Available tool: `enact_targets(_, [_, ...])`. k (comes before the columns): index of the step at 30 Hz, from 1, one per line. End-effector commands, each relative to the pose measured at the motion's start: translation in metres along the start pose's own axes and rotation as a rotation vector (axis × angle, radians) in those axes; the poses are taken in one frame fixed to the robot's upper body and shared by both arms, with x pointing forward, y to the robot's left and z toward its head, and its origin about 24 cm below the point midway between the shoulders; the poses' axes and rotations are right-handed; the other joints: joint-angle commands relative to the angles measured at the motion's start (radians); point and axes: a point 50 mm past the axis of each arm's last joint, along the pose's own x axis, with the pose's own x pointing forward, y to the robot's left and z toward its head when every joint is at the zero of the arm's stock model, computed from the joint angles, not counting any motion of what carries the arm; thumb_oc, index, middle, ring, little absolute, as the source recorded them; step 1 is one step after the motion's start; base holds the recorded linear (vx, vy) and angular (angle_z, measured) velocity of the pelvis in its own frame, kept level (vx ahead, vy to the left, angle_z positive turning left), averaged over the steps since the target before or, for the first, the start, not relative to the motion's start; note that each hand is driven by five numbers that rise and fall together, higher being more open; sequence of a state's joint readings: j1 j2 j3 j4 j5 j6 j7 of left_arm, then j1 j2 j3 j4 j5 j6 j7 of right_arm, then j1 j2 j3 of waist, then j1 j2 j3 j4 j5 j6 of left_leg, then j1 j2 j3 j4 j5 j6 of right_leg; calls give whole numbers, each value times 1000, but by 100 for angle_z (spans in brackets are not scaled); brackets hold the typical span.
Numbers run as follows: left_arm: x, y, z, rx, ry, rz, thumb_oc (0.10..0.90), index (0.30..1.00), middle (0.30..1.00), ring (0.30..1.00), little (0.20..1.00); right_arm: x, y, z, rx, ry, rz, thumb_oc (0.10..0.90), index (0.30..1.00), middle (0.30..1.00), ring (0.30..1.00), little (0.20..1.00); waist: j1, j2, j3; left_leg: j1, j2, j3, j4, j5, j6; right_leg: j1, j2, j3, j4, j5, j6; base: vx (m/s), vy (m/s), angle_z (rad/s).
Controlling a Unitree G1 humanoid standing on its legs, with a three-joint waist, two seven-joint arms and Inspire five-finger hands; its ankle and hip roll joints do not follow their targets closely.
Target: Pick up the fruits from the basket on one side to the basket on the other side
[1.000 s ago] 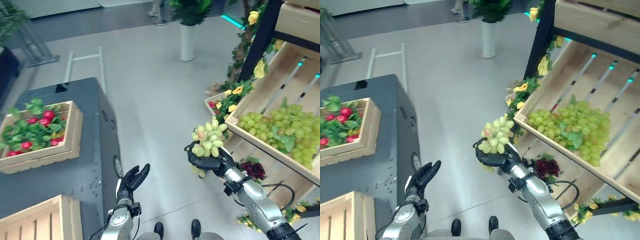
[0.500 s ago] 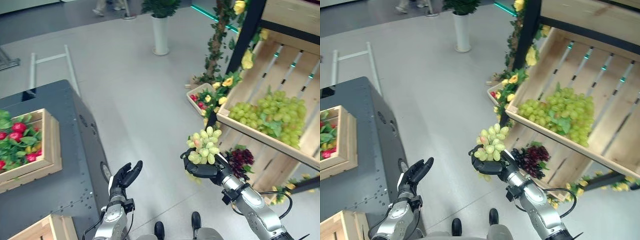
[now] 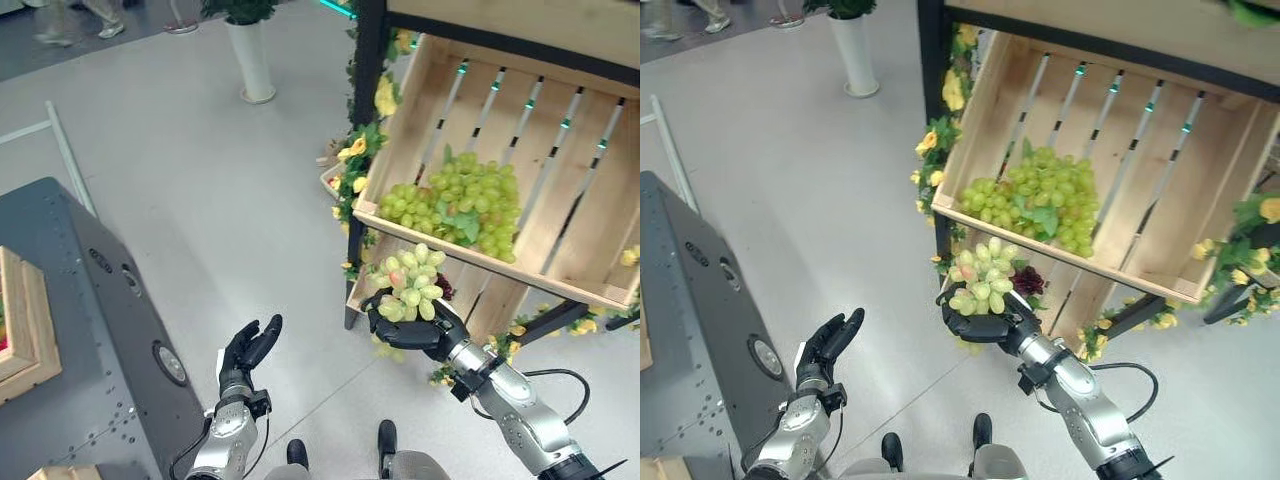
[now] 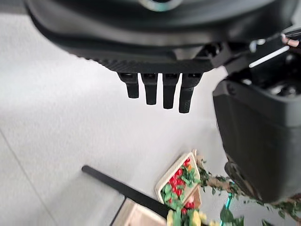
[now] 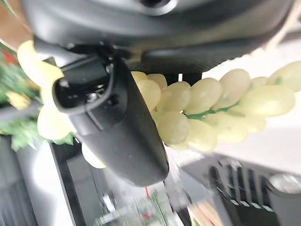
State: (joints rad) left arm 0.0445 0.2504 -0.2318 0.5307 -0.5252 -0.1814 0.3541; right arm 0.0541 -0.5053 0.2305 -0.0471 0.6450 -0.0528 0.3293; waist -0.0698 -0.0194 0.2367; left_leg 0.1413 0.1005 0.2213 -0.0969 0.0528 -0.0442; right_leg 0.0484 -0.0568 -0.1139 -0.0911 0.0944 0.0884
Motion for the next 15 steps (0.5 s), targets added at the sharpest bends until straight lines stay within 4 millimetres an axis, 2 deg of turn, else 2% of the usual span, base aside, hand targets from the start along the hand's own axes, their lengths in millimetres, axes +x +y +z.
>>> enact_targets(1, [9,0,35,1,-186,-36,800,900,900,900,900,12,15,77,2,-433,85,400,300,300,300,300,-5,-16,-92,27,-101,-10,11,-163,79,45,-16,40,4,-68,16,54,-26,0])
enact_targets(6, [9,0,29,12,-170,-31,800,900,900,900,900,3,9,106,-56,-557,68,400,300,300,300,300,-18,-17,-94,34,-97,-5,10,-172,79,44,-7,49,4,-74,12,11,-12,-3])
enact_targets(15, [11,3,22,36,-140,-44,800,900,900,900,900,-4,3,150,-147,-645,107,400,300,300,300,300,-24,-27,-113,38,-86,1,10,-173,69,50,2,57,4,-81,6,29,-5,-2])
